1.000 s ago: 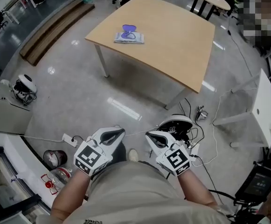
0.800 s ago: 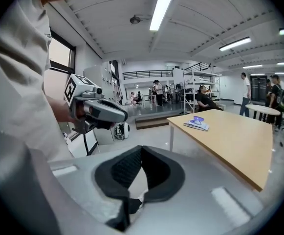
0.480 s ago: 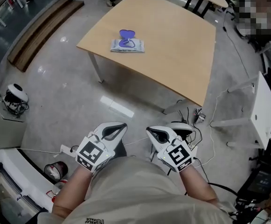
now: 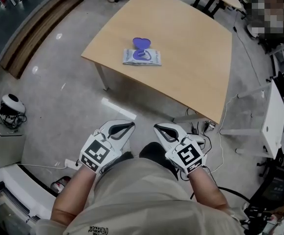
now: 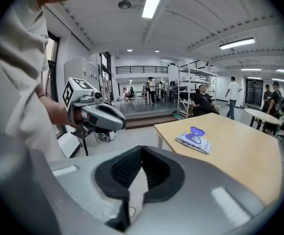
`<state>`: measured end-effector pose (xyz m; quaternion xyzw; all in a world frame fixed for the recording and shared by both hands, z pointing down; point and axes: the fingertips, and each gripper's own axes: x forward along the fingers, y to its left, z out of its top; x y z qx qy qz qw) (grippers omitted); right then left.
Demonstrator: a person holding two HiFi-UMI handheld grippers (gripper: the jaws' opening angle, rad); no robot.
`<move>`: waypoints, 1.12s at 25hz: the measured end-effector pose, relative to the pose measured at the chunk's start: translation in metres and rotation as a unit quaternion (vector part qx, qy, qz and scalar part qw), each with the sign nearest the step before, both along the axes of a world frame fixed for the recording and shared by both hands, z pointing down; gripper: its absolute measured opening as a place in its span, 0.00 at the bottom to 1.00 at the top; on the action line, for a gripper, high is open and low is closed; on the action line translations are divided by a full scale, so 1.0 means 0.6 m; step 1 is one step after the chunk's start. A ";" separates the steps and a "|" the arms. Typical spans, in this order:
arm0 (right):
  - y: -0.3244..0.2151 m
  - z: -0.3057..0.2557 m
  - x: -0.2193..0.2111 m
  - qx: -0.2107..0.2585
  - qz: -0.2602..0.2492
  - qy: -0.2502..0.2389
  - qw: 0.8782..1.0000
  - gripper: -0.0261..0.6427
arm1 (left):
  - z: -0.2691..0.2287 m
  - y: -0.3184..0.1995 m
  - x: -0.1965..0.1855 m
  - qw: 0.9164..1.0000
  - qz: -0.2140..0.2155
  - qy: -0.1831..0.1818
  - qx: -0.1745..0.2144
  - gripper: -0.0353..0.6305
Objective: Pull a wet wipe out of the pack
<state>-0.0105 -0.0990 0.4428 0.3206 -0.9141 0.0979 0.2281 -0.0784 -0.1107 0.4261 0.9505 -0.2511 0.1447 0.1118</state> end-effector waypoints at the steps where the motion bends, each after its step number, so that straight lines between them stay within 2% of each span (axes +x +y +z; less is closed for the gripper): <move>1: -0.012 0.000 -0.006 0.000 0.002 0.001 1.000 0.04 | 0.003 -0.013 -0.005 1.000 0.000 0.001 -0.002 0.06; 5: -0.054 0.004 -0.019 -0.001 0.002 0.010 1.000 0.04 | 0.010 -0.059 -0.018 1.000 -0.003 0.007 -0.005 0.06; 11: -0.130 0.024 -0.027 -0.007 -0.005 0.017 1.000 0.04 | 0.029 -0.136 -0.032 1.000 -0.009 -0.006 -0.011 0.06; 20: -0.313 0.046 -0.023 -0.007 -0.025 0.021 0.999 0.04 | 0.069 -0.300 -0.037 0.998 -0.031 -0.044 -0.032 0.06; 28: -0.462 0.101 0.014 -0.018 -0.039 0.041 0.998 0.06 | 0.126 -0.446 -0.018 0.994 -0.059 -0.070 -0.060 0.06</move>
